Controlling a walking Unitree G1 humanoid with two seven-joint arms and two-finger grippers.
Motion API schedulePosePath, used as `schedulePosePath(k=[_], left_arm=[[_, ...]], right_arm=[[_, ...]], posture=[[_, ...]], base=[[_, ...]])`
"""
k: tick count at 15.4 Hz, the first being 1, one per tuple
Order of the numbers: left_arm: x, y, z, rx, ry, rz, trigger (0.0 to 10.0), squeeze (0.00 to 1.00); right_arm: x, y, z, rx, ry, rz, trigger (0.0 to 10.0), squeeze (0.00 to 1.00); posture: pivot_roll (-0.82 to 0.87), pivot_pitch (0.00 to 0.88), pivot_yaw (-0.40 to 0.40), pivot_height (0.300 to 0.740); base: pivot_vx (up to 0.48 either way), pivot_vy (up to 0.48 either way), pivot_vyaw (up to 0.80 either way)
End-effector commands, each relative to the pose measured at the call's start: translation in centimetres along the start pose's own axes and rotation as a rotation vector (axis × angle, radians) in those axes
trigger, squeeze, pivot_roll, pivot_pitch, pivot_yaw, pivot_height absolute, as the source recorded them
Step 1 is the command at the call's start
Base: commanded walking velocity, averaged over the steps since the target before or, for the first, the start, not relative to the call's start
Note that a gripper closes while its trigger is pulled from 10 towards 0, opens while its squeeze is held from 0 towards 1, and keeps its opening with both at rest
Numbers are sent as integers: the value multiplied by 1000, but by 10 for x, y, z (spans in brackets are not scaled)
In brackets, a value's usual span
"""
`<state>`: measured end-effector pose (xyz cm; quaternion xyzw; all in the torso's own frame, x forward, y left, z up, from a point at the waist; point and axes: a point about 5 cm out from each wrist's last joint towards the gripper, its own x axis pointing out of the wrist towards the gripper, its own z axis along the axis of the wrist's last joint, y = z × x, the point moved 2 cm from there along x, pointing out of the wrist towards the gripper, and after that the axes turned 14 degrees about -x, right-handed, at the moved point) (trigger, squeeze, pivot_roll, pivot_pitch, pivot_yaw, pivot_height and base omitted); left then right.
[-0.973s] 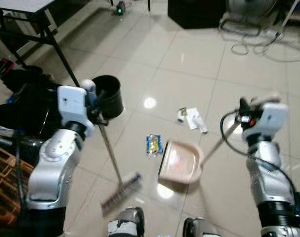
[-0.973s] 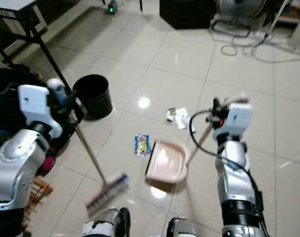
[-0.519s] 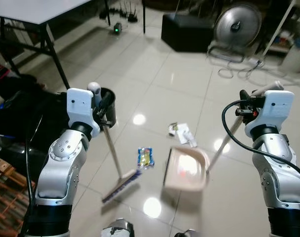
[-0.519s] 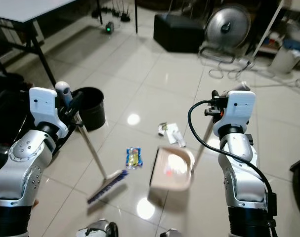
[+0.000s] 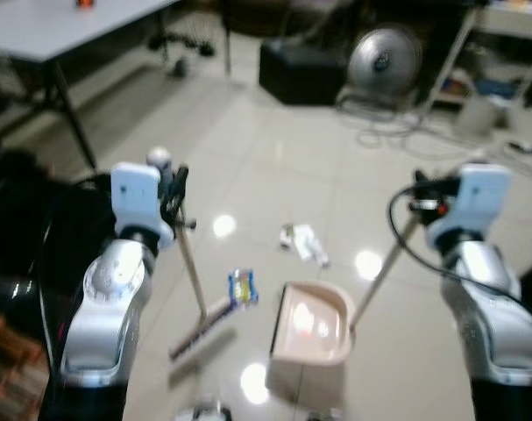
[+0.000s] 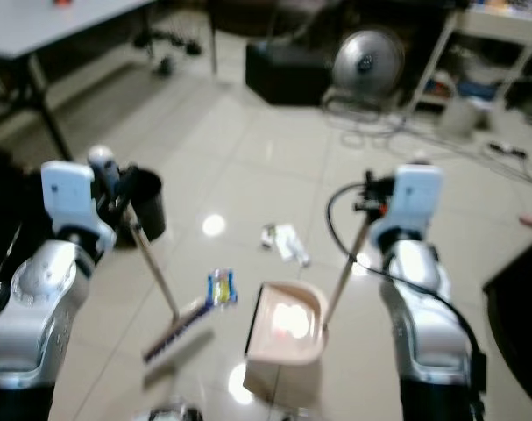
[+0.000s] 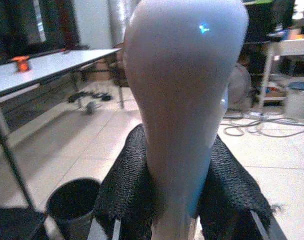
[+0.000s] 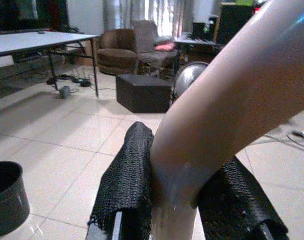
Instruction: Sweep floor
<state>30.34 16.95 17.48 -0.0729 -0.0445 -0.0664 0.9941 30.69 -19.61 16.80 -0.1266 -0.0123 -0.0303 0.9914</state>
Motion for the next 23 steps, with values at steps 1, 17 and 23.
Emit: schedulePosePath(k=[1,17,23], left_arm=[[0,-13,13,27,-62,-56,10000,0],[-3,-7,12,-15,-69,7,10000,0],[-1,-2,10,2,-66,33,10000,0]], right_arm=[[-1,-4,14,-12,-39,-22,10000,0],[-1,-15,15,-45,-47,-91,10000,0],[6,-10,11,-124,-57,-56,10000,0]], posture=[[2,28,-11,740],[2,19,-3,740],[37,20,-31,740]], base=[[345,0,0],[364,0,0],[366,0,0]])
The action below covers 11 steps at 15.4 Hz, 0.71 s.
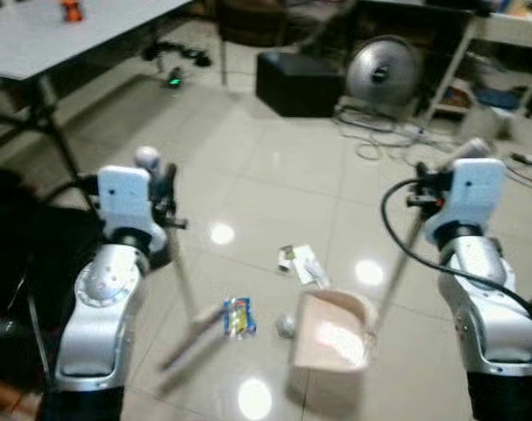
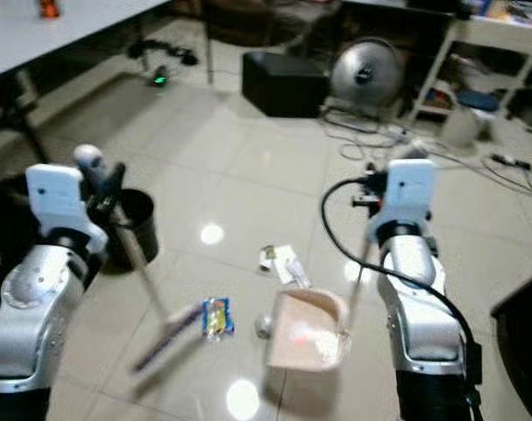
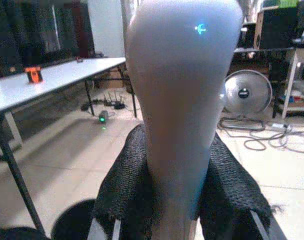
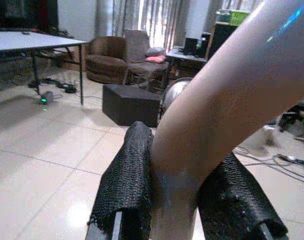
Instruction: Sweep floor
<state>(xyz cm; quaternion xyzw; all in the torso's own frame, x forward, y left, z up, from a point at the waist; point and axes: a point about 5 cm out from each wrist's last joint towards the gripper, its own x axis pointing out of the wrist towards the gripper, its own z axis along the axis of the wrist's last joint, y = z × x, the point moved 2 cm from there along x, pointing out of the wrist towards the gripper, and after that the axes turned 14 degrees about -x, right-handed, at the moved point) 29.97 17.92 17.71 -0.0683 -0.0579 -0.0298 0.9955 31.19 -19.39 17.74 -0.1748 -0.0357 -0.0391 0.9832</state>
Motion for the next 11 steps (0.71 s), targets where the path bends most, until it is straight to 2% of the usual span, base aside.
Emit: schedulePosePath(k=[1,3,7,9,11], left_arm=[[3,-11,7,-17,-37,-44,10000,0],[4,-12,8,-17,-36,-51,10000,0],[9,-15,8,-9,-31,-76,10000,0],[12,-16,8,-11,-34,-85,10000,0],[15,-18,8,-16,-34,-93,10000,0]], right_arm=[[1,-6,2,-38,-23,-3,10000,0],[1,-5,3,-38,-28,-3,10000,0],[0,-7,2,-60,-41,-19,10000,0],[-1,-8,1,-24,-45,-27,10000,0],[-1,-5,1,-38,-44,-29,10000,0]], posture=[[39,16,-21,740],[34,17,-9,740],[26,14,16,740],[20,13,22,740],[14,11,25,740]], base=[[364,0,0],[368,0,247],[365,0,800],[366,0,0],[369,0,0]])
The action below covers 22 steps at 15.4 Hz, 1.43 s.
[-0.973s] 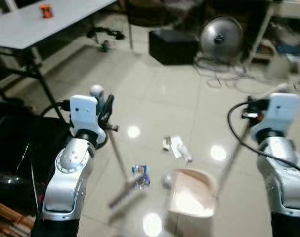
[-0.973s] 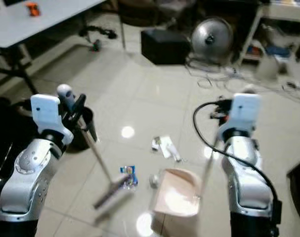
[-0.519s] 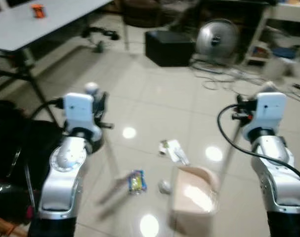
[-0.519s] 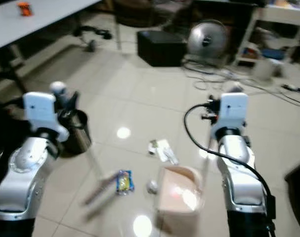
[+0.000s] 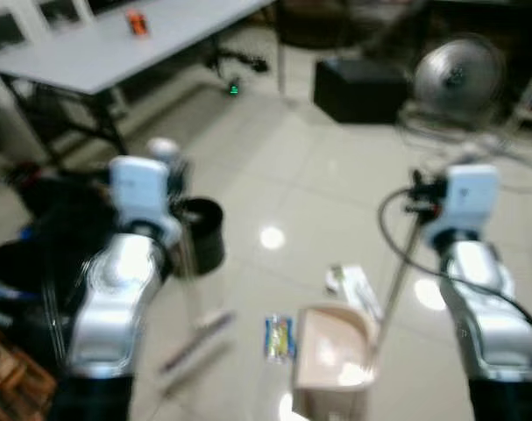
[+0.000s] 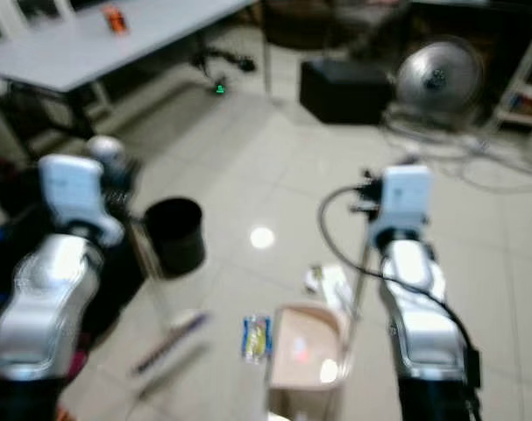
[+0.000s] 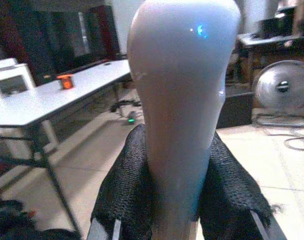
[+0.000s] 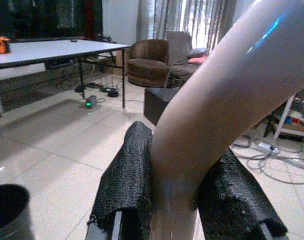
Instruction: Sweep floor
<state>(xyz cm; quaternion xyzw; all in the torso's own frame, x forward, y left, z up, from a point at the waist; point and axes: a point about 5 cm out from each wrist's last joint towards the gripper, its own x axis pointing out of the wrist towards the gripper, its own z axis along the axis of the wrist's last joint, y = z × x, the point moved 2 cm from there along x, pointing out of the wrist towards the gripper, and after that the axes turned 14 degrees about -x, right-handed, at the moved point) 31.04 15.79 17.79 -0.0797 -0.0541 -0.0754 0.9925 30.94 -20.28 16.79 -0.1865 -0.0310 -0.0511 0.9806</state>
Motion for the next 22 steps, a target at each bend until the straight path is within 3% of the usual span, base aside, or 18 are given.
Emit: schedulePosePath(k=[1,13,15,18,22], left_arm=[[4,1,10,16,-45,-11,10000,0],[9,-2,8,22,-31,-45,10000,0],[10,-4,2,-3,-3,-52,10000,0],[10,-7,-9,9,37,-73,10000,0],[13,-1,-13,1,5,-33,10000,0]], right_arm=[[2,0,12,-24,-54,-12,10000,0],[11,5,0,-61,-62,4,10000,0],[12,8,-3,-58,-65,38,10000,0],[17,14,-3,-126,-109,64,10000,0],[29,25,-4,-169,-158,111,10000,0]], posture=[[15,11,28,740],[29,15,47,740],[32,25,55,740],[42,57,70,740],[56,93,74,740]], base=[[368,0,0],[363,0,0],[0,0,0],[0,0,0],[0,0,0]])
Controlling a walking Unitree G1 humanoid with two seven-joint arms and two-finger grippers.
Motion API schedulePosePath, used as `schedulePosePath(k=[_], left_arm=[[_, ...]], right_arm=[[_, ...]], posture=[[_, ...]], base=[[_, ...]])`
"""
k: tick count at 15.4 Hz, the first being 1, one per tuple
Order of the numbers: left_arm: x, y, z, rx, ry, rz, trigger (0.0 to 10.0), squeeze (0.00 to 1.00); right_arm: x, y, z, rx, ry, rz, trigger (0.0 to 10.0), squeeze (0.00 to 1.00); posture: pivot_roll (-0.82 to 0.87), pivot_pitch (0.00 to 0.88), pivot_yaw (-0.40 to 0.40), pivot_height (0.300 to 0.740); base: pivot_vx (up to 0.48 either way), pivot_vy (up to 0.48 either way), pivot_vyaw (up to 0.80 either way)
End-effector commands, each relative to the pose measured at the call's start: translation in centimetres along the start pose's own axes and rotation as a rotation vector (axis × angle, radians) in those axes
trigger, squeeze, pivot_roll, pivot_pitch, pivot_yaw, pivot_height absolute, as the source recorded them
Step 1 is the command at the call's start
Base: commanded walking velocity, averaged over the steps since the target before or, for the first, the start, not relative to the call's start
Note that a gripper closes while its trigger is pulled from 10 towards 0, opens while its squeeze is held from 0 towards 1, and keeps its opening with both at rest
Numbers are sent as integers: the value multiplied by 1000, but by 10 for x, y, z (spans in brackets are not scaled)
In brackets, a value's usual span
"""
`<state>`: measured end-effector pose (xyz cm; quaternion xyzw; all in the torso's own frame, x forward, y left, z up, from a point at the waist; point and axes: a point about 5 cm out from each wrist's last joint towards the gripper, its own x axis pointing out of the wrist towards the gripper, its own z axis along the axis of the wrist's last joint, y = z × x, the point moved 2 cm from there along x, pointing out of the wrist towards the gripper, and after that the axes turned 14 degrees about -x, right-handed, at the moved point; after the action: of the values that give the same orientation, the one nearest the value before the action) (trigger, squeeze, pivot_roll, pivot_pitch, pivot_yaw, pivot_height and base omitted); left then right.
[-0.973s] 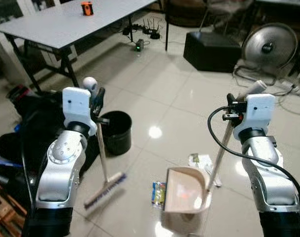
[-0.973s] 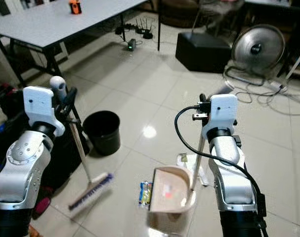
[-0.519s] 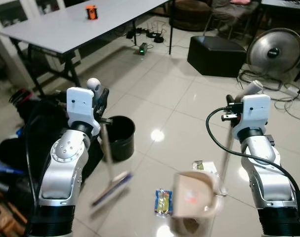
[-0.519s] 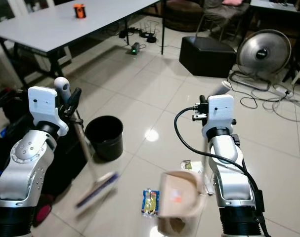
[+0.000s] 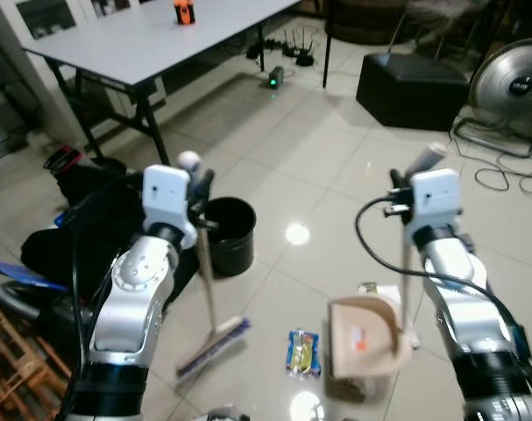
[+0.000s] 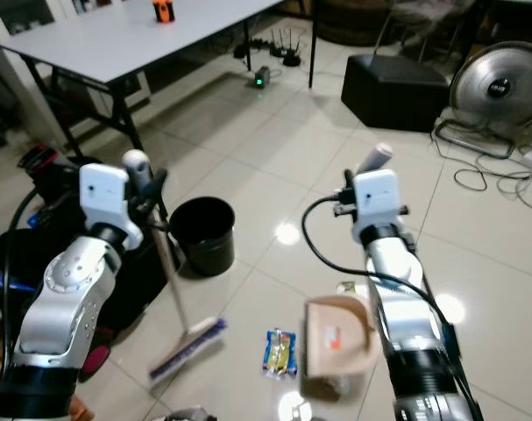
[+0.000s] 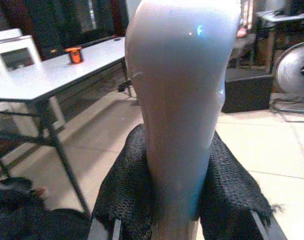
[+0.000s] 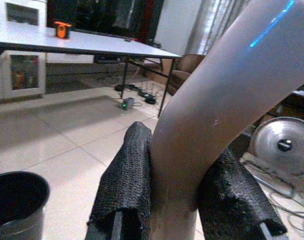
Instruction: Sweep floor
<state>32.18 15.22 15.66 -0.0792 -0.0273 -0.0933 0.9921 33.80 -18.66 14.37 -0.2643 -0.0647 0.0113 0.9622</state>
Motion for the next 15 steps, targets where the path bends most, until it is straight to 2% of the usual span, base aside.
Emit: schedulePosePath(k=[1,3,8,10,12,14,15], left_arm=[[2,2,6,14,-47,13,10000,0],[2,3,4,29,-47,25,10000,0],[-6,14,14,51,-140,99,10000,0],[-14,23,20,78,-180,136,10000,0],[-17,21,26,92,-208,135,10000,0],[-20,26,33,115,-225,146,10000,0],[-21,27,33,118,-227,147,10000,0]], right_arm=[[9,0,8,-48,-61,12,10000,0],[11,2,6,-69,-69,23,10000,0],[20,14,10,-120,-146,42,10000,0],[20,39,9,-123,-183,91,10000,0],[18,50,8,-147,-202,107,10000,0],[19,66,12,-164,-214,96,10000,0],[20,69,13,-169,-214,93,10000,0]], posture=[[68,119,71,740],[79,140,68,740],[151,241,29,740],[197,263,21,740],[248,282,21,740],[272,291,24,740],[272,291,23,740]], base=[[0,0,0],[0,0,0],[0,0,0],[0,0,0],[0,0,0],[0,0,0],[0,0,0]])
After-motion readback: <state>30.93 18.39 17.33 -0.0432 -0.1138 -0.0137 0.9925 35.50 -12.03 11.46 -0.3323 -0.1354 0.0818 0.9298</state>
